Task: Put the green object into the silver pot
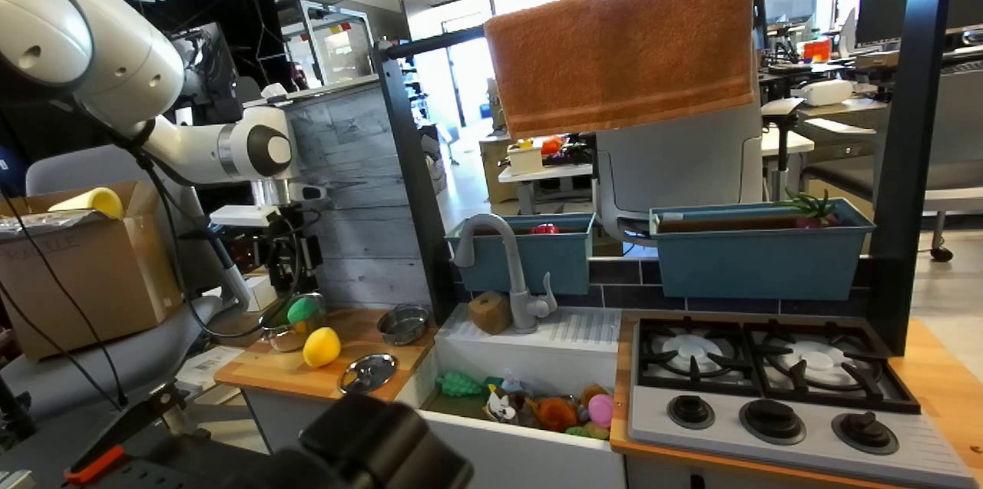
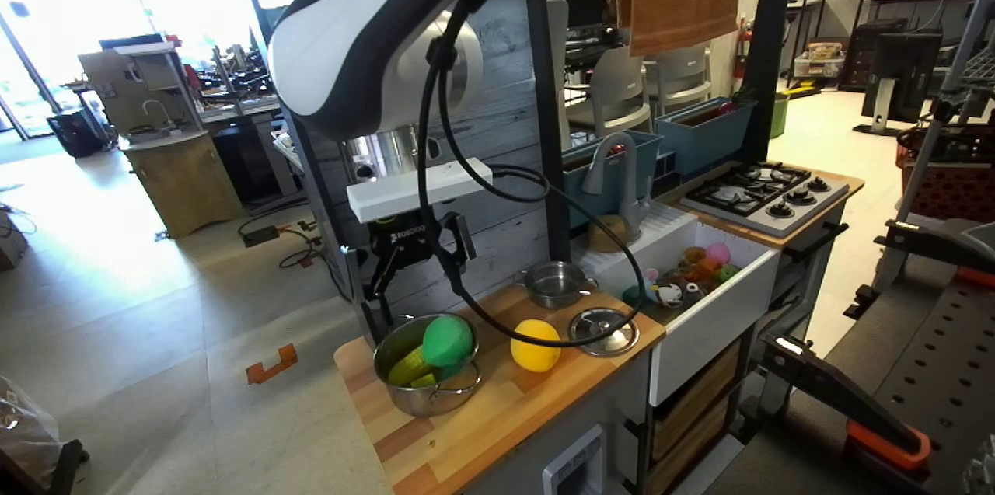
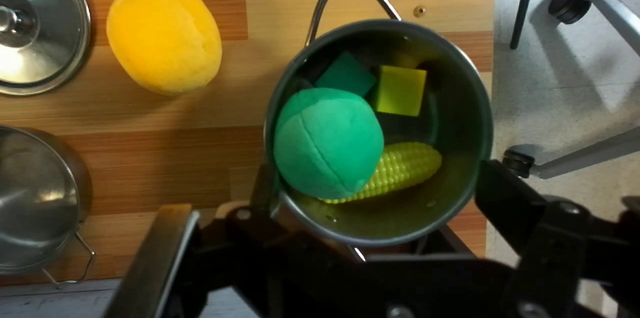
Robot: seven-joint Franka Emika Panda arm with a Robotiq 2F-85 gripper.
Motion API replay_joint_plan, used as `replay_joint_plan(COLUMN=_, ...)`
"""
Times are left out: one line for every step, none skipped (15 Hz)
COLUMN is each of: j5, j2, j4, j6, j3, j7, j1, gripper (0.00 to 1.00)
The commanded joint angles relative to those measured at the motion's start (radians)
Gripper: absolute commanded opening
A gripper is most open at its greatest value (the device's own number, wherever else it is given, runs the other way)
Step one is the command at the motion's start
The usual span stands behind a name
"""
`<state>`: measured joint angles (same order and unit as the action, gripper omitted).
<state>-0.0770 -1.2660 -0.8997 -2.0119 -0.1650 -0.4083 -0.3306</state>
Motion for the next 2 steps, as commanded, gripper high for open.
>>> replay_joint_plan(j5=0.000, j2=0.000, j4=0.000, j6=0.000, j3=0.000, j7=0.000, j1=0.000, gripper=1.00)
replay_joint_plan(j5=0.000, j2=0.000, j4=0.000, j6=0.000, j3=0.000, j7=0.000, j1=0.000, gripper=1.00)
